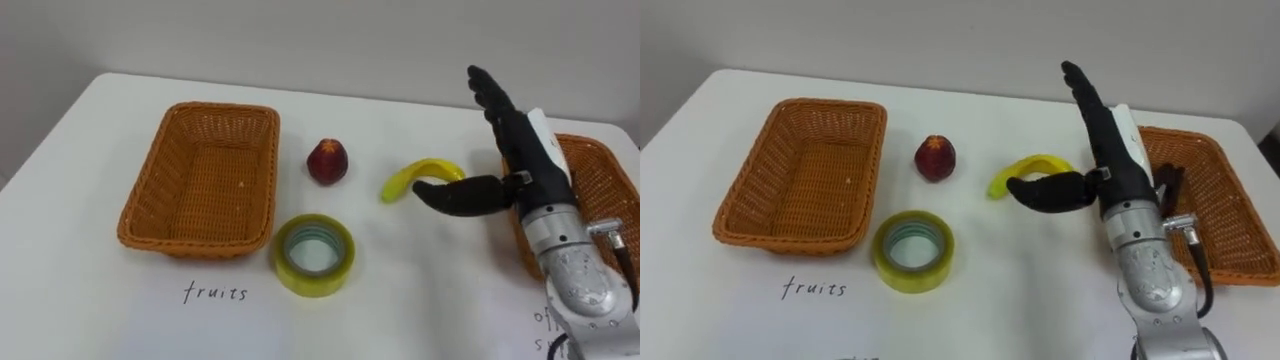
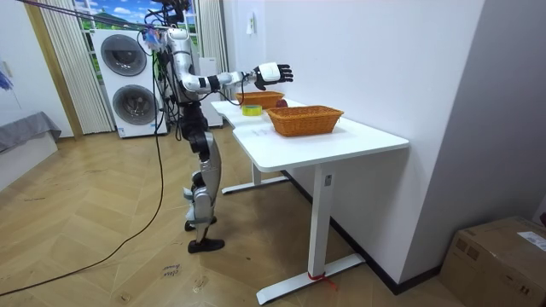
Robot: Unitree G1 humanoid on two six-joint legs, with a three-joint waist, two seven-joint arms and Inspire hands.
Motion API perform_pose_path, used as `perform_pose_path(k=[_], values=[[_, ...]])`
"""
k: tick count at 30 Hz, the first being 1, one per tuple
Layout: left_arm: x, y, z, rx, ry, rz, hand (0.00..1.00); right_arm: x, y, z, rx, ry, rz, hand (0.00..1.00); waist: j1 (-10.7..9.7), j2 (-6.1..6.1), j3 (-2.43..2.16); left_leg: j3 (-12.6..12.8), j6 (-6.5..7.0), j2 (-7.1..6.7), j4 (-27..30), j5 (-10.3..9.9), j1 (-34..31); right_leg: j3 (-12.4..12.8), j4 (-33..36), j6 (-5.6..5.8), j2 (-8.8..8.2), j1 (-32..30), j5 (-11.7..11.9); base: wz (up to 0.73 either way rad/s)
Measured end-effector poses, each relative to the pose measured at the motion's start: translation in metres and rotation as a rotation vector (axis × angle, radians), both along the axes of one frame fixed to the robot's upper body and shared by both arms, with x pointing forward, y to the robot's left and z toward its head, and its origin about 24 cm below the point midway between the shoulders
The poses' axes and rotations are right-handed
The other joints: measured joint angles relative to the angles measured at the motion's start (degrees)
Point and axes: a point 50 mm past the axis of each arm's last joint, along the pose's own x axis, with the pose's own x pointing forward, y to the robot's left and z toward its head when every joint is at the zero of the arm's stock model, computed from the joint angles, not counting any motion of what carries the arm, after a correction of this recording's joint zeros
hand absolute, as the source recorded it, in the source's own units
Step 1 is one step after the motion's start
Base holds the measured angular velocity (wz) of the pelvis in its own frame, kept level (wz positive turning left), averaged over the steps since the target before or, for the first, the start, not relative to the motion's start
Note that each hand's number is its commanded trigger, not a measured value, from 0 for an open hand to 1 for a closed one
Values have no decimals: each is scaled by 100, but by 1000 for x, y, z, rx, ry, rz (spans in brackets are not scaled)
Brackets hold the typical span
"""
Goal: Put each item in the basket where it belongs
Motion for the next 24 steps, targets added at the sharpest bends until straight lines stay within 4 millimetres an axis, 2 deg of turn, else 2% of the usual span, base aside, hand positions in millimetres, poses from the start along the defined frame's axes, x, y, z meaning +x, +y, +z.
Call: perform_pose_path(k=[2,8,18,24], values=[[0,1,0,10,-4,0,0,0,1,0,-1,3,7,0,9,-3,0,-77,1,-8,20,0,-42,-38,-1,3,-3,-9,-1,15],[1,1,1,13,-13,-2,0,0,3,-4,-1,22,17,0,135,14,11,-89,-1,0,40,0,-117,-68,-19,4,-2,-56,-3,2],[-1,0,2,17,-9,3,0,-3,24,-14,18,76,121,0,157,-34,19,-102,0,-6,31,0,-179,-75,-99,5,6,-70,-3,1],[2,0,3,19,-22,-1,0,-3,26,-25,2,125,123,0,155,-31,22,-112,0,-7,15,0,-183,-64,-92,5,10,-79,-2,0]])
